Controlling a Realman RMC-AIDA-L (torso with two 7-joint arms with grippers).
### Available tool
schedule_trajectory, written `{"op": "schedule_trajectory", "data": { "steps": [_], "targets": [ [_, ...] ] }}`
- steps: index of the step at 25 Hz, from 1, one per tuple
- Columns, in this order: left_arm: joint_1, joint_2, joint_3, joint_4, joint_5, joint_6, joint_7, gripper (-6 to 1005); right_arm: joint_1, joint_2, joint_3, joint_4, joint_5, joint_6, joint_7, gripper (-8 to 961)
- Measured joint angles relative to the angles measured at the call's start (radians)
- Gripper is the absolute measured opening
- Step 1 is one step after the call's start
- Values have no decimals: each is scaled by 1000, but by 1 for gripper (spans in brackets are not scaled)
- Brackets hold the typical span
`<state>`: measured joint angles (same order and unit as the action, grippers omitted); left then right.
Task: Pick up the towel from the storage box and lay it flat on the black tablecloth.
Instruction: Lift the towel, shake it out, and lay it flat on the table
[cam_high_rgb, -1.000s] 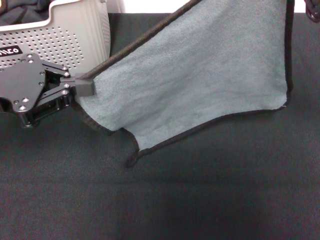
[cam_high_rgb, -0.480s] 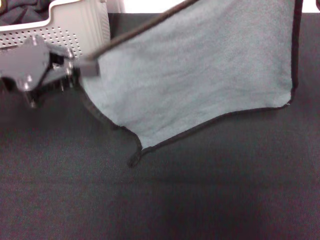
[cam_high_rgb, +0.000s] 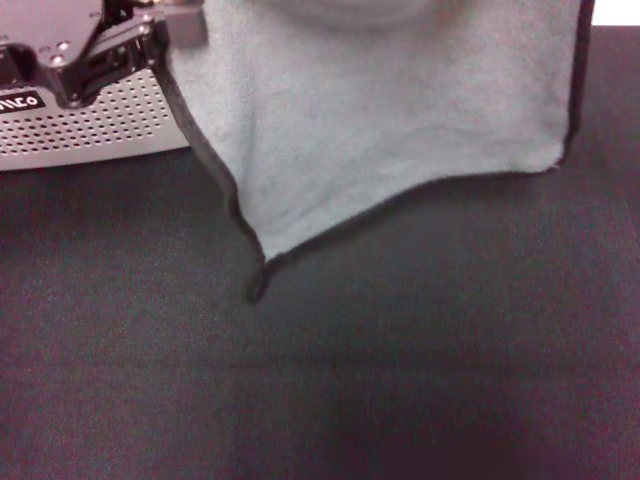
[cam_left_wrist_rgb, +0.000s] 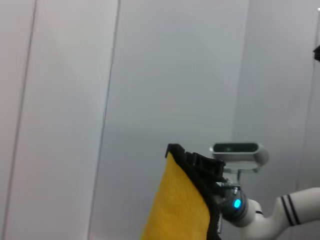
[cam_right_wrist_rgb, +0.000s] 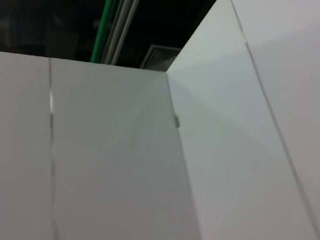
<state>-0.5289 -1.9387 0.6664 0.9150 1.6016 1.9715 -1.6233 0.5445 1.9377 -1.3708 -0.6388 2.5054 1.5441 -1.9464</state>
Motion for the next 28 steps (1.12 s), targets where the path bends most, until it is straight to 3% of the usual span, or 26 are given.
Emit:
{"op": "schedule_trajectory", "data": {
  "steps": [3,5,7,10,13,14,15,18,20,25,27,28],
  "targets": [
    [7,19,17,5,-6,48,-3,20,-43,13,-2,-27,-36,66,63,4],
    [32,49,78,13,-40,67,-18,20,-87,27,-7,-52,-68,122,129,4],
    [73,96,184,24,-113,69,-25,21,-150,48,-17,-91,-102,156,187,4],
    [143,192,356,35,-287,69,-23,21,-268,78,-66,-194,-136,170,232,5],
    [186,266,426,39,-396,71,-26,21,-362,78,-165,-305,-90,171,243,5],
    [186,266,426,39,-396,71,-26,21,-379,77,-189,-328,-73,170,247,5],
    [207,302,432,64,-404,72,-53,21,-397,76,-213,-347,-59,167,250,5],
    [206,302,424,86,-314,68,-88,21,-395,78,-236,-296,-32,118,253,5],
    [174,275,386,73,-198,64,-100,21,-337,79,-238,-179,-26,77,250,5],
    [-18,133,124,-51,338,9,-80,20,-63,88,-241,229,-37,1,239,5],
    [-18,133,124,-51,338,9,-80,20,19,89,-241,358,-38,-35,218,6],
    [-116,78,45,-106,606,-106,-67,20,55,88,-241,412,-39,-62,206,6]
  ]
}}
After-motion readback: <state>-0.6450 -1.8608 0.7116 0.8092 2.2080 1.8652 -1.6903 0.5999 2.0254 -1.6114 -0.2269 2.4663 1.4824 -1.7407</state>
